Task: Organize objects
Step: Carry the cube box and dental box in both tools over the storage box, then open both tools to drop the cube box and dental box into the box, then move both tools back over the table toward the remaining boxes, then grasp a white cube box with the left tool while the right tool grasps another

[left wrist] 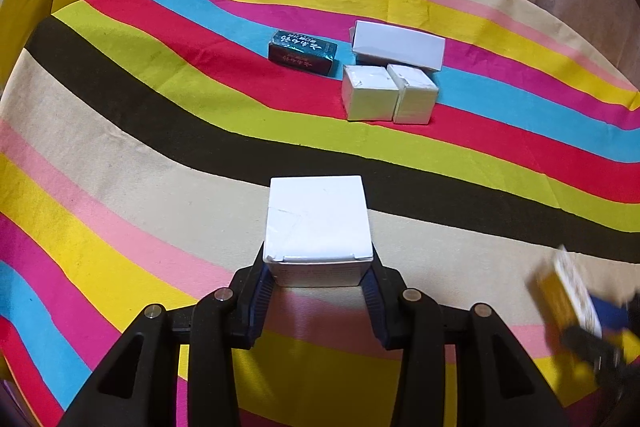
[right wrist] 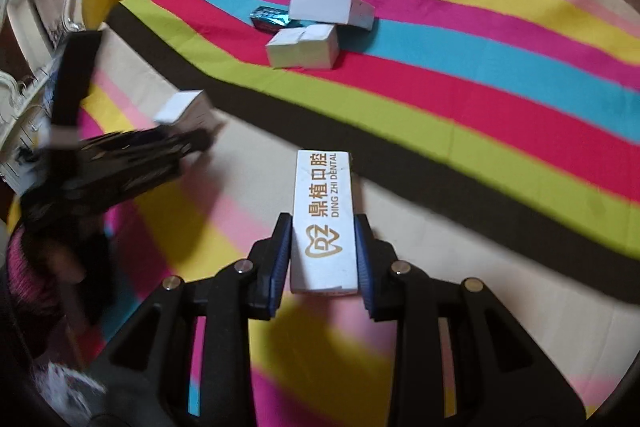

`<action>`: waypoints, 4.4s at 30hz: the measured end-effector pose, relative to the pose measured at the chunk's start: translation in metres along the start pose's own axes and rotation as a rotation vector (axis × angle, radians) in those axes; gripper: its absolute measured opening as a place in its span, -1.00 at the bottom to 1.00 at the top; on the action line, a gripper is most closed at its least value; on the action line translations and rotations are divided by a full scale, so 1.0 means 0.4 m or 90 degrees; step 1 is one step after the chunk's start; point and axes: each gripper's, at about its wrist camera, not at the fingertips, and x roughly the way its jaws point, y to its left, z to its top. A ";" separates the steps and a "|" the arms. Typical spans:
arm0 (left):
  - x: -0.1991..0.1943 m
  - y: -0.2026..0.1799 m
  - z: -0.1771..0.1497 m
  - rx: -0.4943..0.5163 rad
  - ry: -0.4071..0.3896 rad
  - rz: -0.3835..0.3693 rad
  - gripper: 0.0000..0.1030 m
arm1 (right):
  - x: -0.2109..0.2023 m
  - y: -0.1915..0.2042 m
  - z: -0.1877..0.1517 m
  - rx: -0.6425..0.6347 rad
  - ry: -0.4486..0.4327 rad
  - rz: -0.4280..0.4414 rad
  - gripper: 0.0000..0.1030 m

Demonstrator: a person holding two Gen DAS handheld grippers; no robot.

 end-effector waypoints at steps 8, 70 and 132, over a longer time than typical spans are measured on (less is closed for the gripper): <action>-0.123 0.045 -0.082 -0.066 -0.026 -0.050 -0.18 | -0.127 0.017 -0.060 -0.040 -0.023 -0.024 -0.33; -0.641 0.441 -0.602 -0.240 -0.074 0.132 -0.18 | -0.193 0.763 -0.152 -0.410 -0.021 0.211 -0.33; 0.250 -0.094 0.311 0.007 0.035 -0.012 0.57 | 0.310 -0.168 0.453 -0.058 -0.007 -0.009 -0.27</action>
